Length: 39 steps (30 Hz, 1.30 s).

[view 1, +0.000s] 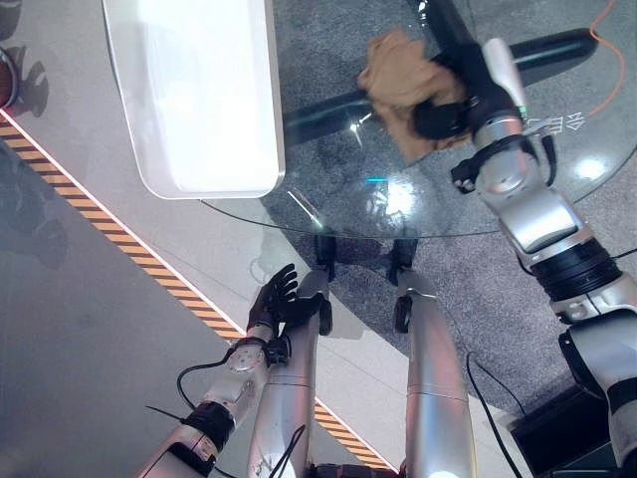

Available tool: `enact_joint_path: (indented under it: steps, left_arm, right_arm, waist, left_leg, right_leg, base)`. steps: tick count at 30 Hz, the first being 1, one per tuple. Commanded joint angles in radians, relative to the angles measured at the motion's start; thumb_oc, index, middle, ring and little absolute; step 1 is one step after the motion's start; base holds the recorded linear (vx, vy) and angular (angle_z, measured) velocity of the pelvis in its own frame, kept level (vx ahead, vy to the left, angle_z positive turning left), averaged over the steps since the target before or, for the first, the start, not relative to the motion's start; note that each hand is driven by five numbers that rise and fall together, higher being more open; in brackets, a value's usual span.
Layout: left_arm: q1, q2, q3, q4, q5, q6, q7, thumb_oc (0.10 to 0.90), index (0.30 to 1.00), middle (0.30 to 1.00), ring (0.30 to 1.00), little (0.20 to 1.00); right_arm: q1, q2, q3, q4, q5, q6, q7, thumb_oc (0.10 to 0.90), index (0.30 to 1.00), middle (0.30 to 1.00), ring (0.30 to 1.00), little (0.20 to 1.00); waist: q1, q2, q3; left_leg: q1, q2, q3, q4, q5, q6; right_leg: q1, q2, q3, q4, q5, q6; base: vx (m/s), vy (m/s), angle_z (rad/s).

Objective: Wipe the table with a cloth and put it in the basket.

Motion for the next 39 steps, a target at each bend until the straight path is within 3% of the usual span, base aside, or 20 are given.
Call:
enact_joint_path:
  steps: [1, 8, 14, 26, 29, 31, 39]
  left_arm:
    - [0.120, -0.015, -0.007, -0.056, 0.033, -0.013, -0.010, 0.800, 0.900, 0.900, 0.900, 0.900]
    - [0.104, -0.012, -0.014, -0.053, 0.023, -0.010, 0.001, 0.800, 0.900, 0.900, 0.900, 0.900]
    - [0.096, -0.010, -0.015, -0.041, 0.019, -0.011, 0.003, 0.800, 0.900, 0.900, 0.900, 0.900]
    - [0.114, 0.001, -0.023, -0.037, 0.009, 0.004, 0.006, 0.800, 0.900, 0.900, 0.900, 0.900]
    - [0.120, 0.010, -0.032, -0.032, 0.008, -0.002, 0.010, 0.800, 0.900, 0.900, 0.900, 0.900]
    - [0.101, 0.015, -0.027, -0.032, 0.007, 0.000, 0.013, 0.800, 0.900, 0.900, 0.900, 0.900]
    - [0.119, 0.040, -0.039, -0.040, -0.006, -0.015, 0.013, 0.800, 0.900, 0.900, 0.900, 0.900]
  right_arm:
    - [0.073, 0.072, 0.103, -0.135, 0.013, -0.056, 0.101, 0.100, 0.300, 0.300, 0.300, 0.200]
    - [0.108, 0.073, 0.143, -0.207, -0.005, -0.064, 0.132, 0.100, 0.300, 0.300, 0.300, 0.200]
    - [0.121, 0.071, 0.153, -0.201, 0.002, -0.052, 0.058, 0.100, 0.300, 0.300, 0.300, 0.200]
    - [0.127, 0.012, 0.015, -0.121, -0.023, -0.053, -0.196, 0.100, 0.300, 0.300, 0.300, 0.200]
    - [0.070, -0.036, -0.065, -0.023, 0.032, -0.076, -0.331, 0.100, 0.300, 0.300, 0.300, 0.200]
    - [0.016, -0.061, -0.092, 0.024, 0.063, -0.081, -0.376, 0.100, 0.300, 0.300, 0.300, 0.200]
    - [-0.064, -0.160, -0.149, 0.169, 0.136, -0.078, -0.489, 0.100, 0.300, 0.300, 0.300, 0.200]
  waist:
    - [0.009, 0.031, -0.013]
    - [0.001, 0.026, -0.013]
    - [-0.001, 0.025, -0.013]
    - [-0.009, 0.027, -0.013]
    - [-0.007, 0.026, -0.013]
    - [-0.008, 0.025, -0.013]
    - [-0.007, 0.024, -0.013]
  left_leg:
    - [-0.015, -0.107, -0.009, 0.060, -0.096, 0.046]
    - [-0.023, -0.105, -0.005, 0.060, -0.094, 0.043]
    - [-0.021, -0.102, -0.003, 0.059, -0.094, 0.044]
    - [0.027, -0.086, 0.002, 0.072, -0.132, 0.047]
    - [0.031, -0.081, -0.002, 0.080, -0.143, 0.050]
    - [-0.003, -0.081, 0.000, 0.075, -0.116, 0.054]
    - [-0.008, -0.078, -0.005, 0.081, -0.129, 0.055]
  right_leg:
    - [-0.006, 0.025, -0.001, -0.070, 0.043, 0.060]
    - [-0.014, 0.024, -0.001, -0.072, 0.045, 0.063]
    - [-0.015, 0.021, -0.002, -0.070, 0.046, 0.063]
    - [0.024, 0.019, 0.002, -0.041, 0.016, 0.070]
    - [0.028, 0.018, -0.001, -0.033, 0.015, 0.073]
    - [-0.002, 0.016, -0.006, -0.045, 0.045, 0.066]
    - [-0.006, 0.021, -0.008, -0.040, 0.042, 0.062]
  base:
    - [0.00, 0.000, 0.00]
    - [0.00, -0.001, 0.06]
    - [0.00, -0.002, 0.02]
    - [0.01, -0.003, 0.00]
    - [0.01, -0.042, -0.01]
    - [-0.04, -0.038, 0.00]
    - [0.00, -0.019, 0.01]
